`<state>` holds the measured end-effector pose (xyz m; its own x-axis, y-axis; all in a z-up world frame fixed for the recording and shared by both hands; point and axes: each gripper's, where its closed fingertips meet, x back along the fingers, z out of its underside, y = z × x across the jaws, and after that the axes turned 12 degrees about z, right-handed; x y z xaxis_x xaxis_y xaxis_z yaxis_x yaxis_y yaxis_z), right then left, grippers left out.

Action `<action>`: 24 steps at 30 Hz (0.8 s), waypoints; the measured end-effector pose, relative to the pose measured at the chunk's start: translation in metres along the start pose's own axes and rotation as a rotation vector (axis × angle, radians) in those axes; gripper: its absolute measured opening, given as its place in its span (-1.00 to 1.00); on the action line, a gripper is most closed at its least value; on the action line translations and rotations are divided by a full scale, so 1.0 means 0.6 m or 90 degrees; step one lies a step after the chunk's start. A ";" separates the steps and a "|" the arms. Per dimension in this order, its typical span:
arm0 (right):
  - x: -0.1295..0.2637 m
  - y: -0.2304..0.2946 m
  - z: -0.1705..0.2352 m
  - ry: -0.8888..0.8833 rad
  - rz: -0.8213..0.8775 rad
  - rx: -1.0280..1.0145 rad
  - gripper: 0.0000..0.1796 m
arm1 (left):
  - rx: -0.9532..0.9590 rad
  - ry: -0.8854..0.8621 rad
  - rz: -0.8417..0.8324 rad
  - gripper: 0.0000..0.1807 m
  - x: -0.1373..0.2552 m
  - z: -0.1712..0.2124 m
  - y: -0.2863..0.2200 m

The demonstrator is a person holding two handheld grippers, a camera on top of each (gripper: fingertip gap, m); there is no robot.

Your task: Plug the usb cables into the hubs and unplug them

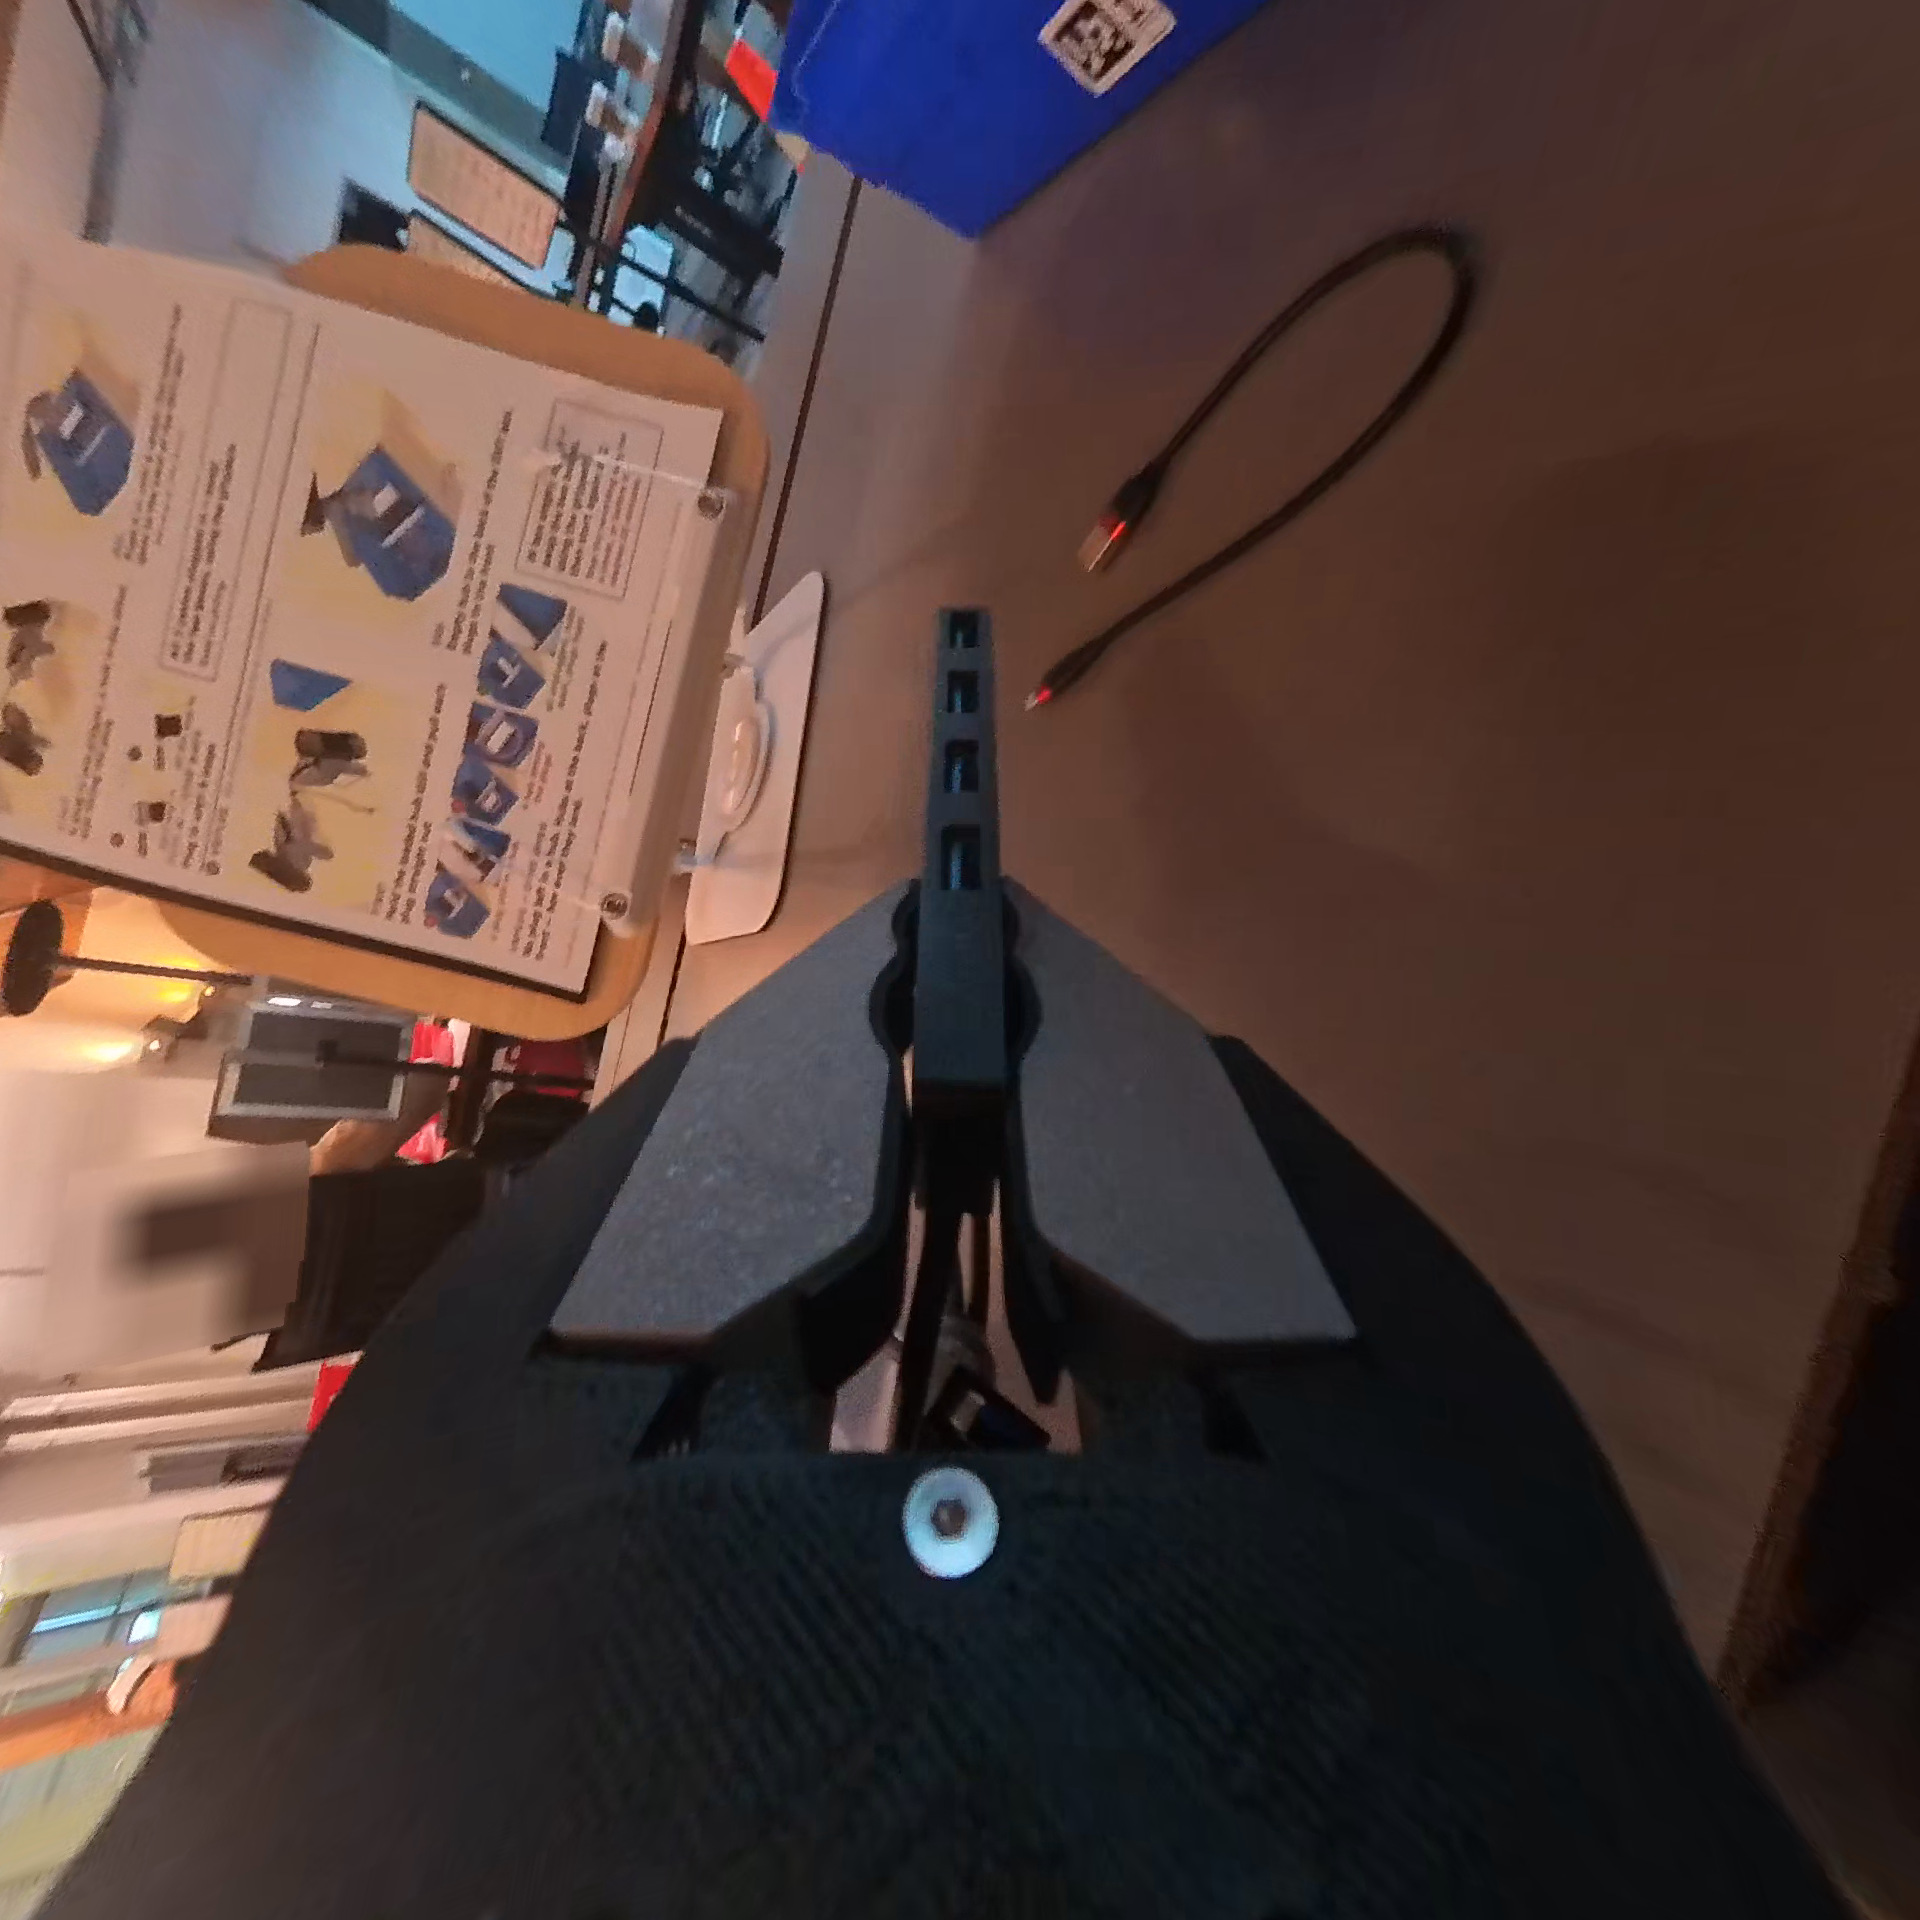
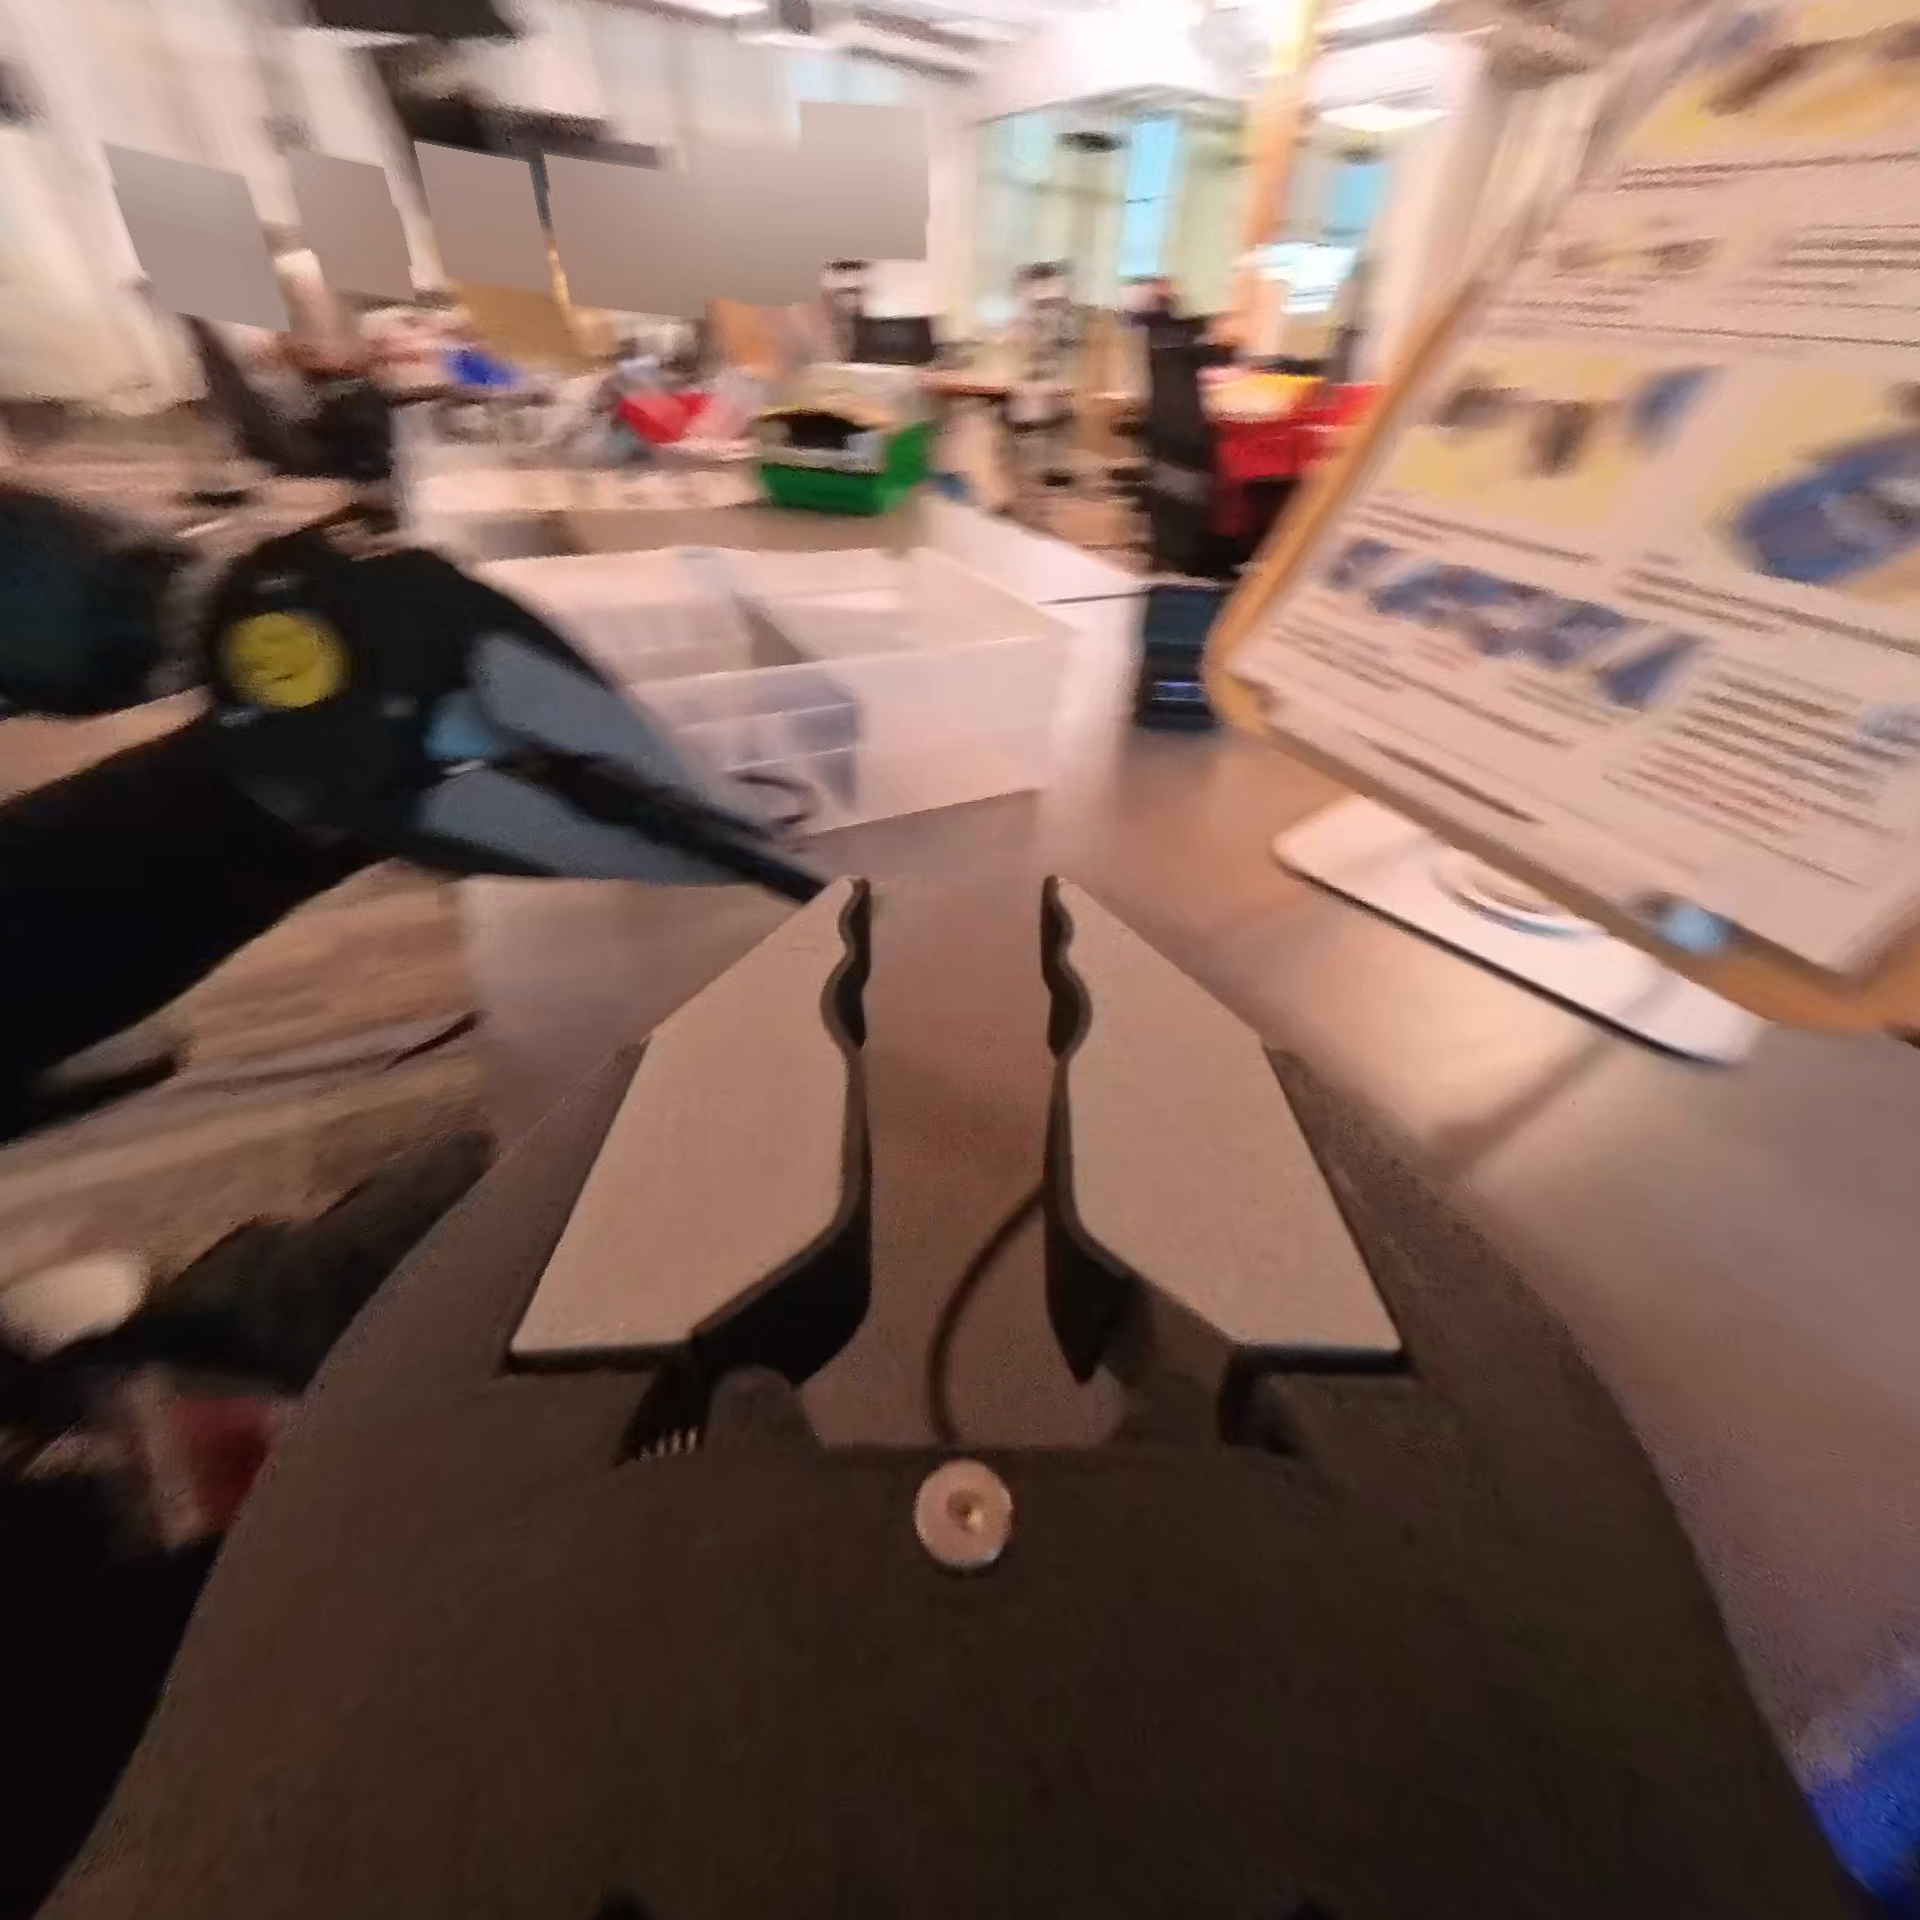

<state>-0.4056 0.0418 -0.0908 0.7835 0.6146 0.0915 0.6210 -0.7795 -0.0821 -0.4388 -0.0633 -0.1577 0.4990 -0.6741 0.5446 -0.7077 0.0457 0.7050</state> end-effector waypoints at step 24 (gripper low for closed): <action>0.035 0.162 0.020 -0.051 -0.168 0.397 -0.91 | -0.001 -0.254 0.168 -0.82 0.126 -0.167 -0.071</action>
<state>-0.3284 -0.0198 -0.1086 0.5890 0.7998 0.1155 0.6687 -0.4021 -0.6254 -0.3209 -0.0426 -0.1009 0.0711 -0.8693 0.4892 -0.7837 0.2547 0.5665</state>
